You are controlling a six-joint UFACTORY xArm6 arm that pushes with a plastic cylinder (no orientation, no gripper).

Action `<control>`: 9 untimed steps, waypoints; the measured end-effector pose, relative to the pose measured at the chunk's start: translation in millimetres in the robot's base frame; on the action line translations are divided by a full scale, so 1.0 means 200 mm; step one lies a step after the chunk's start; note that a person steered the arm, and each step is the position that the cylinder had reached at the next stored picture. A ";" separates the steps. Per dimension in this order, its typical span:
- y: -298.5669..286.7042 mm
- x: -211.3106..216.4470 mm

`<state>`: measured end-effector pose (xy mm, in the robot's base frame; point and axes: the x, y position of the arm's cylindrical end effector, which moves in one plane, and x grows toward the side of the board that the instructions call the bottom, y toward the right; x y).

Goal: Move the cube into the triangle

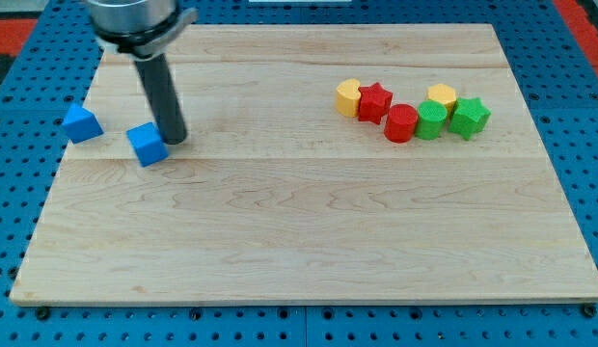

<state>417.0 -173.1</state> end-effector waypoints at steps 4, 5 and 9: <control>-0.30 0.41; -0.42 0.44; -0.12 0.15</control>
<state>447.1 -196.8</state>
